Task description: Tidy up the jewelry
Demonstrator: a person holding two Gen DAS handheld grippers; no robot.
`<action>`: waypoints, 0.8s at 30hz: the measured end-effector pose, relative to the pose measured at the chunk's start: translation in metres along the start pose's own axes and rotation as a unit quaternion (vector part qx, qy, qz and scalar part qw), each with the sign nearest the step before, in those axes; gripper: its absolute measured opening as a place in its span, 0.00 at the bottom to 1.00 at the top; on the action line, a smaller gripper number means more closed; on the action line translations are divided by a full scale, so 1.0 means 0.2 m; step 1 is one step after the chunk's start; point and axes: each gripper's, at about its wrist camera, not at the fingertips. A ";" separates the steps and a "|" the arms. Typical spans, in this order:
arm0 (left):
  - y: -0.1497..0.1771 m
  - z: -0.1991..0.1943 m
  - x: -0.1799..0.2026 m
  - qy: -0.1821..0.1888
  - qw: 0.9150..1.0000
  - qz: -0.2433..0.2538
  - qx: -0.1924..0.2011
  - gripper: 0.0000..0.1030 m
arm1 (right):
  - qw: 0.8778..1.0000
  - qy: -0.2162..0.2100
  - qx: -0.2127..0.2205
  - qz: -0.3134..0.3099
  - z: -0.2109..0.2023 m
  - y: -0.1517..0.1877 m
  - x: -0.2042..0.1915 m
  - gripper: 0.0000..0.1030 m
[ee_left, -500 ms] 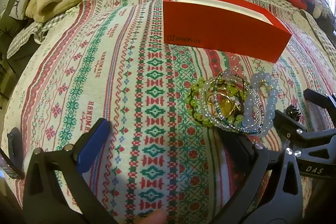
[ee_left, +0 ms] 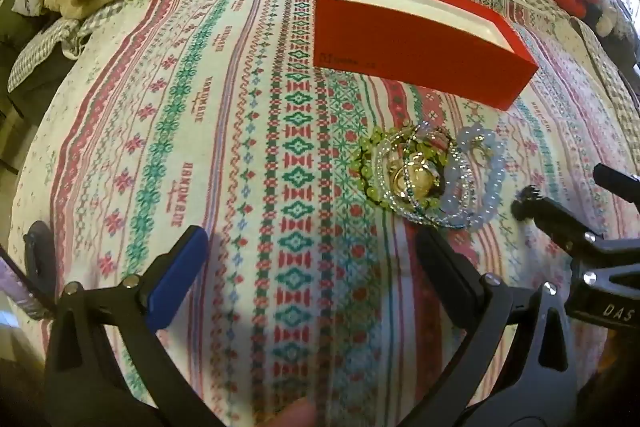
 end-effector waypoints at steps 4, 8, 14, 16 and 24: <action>-0.01 -0.07 0.03 -0.008 1.000 0.014 -0.005 1.00 | 1.000 0.011 -0.010 -0.001 -0.08 -0.03 0.02 1.00; -0.02 -0.11 0.03 -0.011 1.000 0.015 -0.015 1.00 | 1.000 0.008 -0.022 0.002 -0.11 -0.04 0.05 1.00; -0.01 -0.13 0.04 -0.005 1.000 0.023 -0.017 1.00 | 1.000 0.009 -0.022 -0.015 -0.13 -0.04 0.01 1.00; -0.01 -0.12 0.03 -0.005 1.000 0.018 -0.021 1.00 | 1.000 0.007 -0.025 -0.010 -0.13 -0.04 0.01 1.00; 0.00 -0.12 0.02 0.000 1.000 0.010 -0.023 1.00 | 0.999 0.009 -0.044 -0.018 -0.09 -0.04 0.02 1.00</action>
Point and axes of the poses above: each gripper's, at about its wrist camera, not at the fingertips, and z roughly the way its jaws point, x to its right, y to its underside, and after that the axes turned 11 degrees about y, right-handed
